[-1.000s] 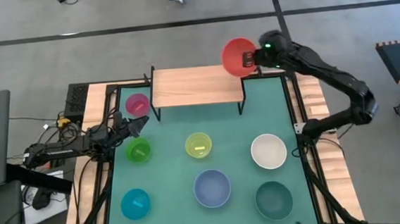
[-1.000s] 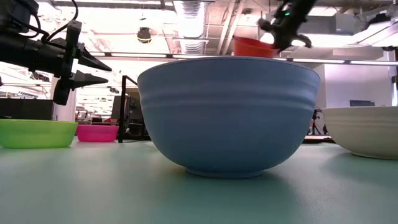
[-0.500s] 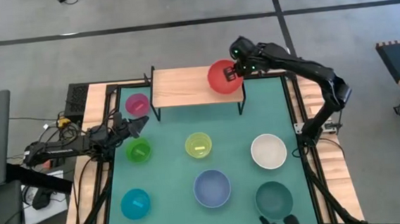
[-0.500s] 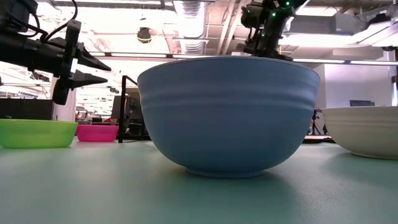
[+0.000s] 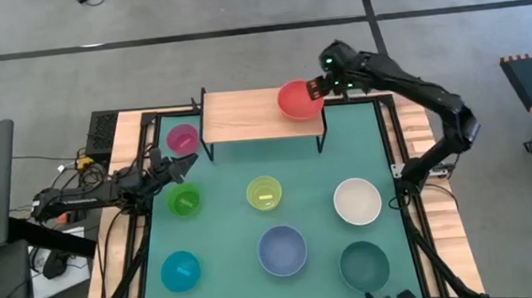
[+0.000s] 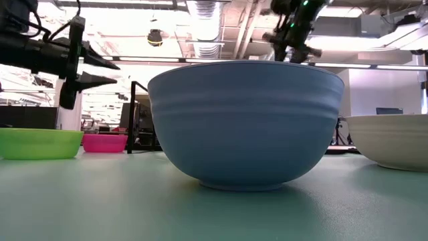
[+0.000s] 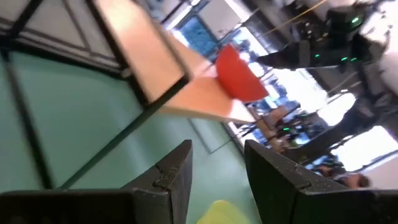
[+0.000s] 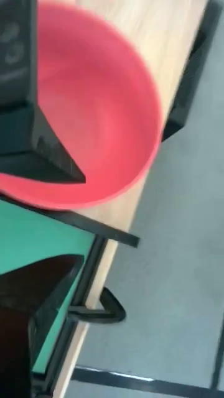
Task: Place and stack bowls onto a shelf
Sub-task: Stack the white bowl on the orange bowl on the shelf
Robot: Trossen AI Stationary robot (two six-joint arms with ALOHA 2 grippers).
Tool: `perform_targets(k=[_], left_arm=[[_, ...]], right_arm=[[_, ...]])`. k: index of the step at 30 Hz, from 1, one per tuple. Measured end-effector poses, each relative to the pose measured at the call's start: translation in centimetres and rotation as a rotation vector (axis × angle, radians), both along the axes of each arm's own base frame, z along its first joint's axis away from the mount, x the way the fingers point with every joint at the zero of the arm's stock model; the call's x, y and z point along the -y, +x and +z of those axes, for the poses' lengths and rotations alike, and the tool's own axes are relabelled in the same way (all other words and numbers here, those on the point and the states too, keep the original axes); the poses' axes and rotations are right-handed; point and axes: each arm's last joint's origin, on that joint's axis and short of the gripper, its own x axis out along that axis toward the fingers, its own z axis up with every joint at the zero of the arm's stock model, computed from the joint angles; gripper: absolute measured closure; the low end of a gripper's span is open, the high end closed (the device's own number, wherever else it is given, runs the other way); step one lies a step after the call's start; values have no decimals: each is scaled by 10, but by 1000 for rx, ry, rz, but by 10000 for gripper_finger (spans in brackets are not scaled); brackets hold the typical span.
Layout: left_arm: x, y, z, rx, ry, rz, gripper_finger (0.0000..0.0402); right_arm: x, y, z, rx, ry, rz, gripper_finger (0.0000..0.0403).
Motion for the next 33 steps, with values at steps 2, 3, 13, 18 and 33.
perform_targets(k=[2, 3, 13, 18, 33], left_arm=[[1, 0, 6, 52, 23, -32, 273], [1, 0, 9, 75, 34, -46, 275], [4, 0, 65, 42, 237, -64, 319], [3, 18, 96, -61, 321, -50, 322], [-14, 118, 128, -469, 464, -115, 273]], right_arm=[[-11, -10, 13, 34, -20, 3, 159], [-18, -16, 19, 48, -24, 5, 154], [-81, -53, -13, -2, 100, 50, 148], [-113, -65, -56, -26, 253, 165, 148], [-161, -72, -132, -209, 499, 324, 148]])
